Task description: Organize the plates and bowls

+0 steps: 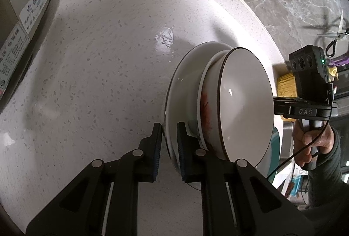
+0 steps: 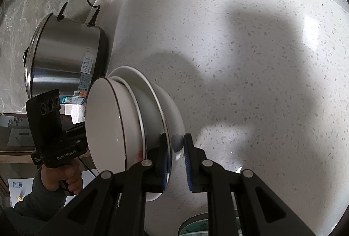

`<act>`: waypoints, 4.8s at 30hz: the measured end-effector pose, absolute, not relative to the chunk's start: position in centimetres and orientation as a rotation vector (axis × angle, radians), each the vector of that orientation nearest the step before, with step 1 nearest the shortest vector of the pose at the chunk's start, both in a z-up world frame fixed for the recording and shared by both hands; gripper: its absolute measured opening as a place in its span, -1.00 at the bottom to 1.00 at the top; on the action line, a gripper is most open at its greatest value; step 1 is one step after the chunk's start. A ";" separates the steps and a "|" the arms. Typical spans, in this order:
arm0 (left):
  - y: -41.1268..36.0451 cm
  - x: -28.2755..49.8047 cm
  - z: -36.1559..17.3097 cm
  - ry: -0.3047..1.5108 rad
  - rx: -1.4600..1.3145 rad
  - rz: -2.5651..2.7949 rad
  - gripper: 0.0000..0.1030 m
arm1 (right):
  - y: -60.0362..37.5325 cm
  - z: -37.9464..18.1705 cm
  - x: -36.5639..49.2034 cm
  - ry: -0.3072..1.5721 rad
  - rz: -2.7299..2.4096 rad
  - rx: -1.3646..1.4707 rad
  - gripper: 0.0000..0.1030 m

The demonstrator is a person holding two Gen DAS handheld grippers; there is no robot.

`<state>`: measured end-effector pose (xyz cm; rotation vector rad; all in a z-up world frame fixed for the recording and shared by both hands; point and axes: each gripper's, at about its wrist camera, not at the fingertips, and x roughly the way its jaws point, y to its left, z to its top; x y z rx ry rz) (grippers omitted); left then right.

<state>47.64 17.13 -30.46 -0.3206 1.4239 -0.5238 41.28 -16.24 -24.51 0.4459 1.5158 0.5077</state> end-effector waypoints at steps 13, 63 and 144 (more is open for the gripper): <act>14.0 47.5 -28.0 1.467 -0.282 -0.589 -0.81 | -18.9 -21.7 39.4 1.494 0.434 0.468 -0.70; -5.4 41.1 -26.2 1.719 -0.084 -0.850 -0.81 | -31.7 -20.0 26.6 1.526 0.150 0.682 -0.70; 5.2 20.1 -11.4 0.928 0.000 -0.352 0.59 | -28.1 -10.9 11.0 0.964 -0.033 0.353 0.54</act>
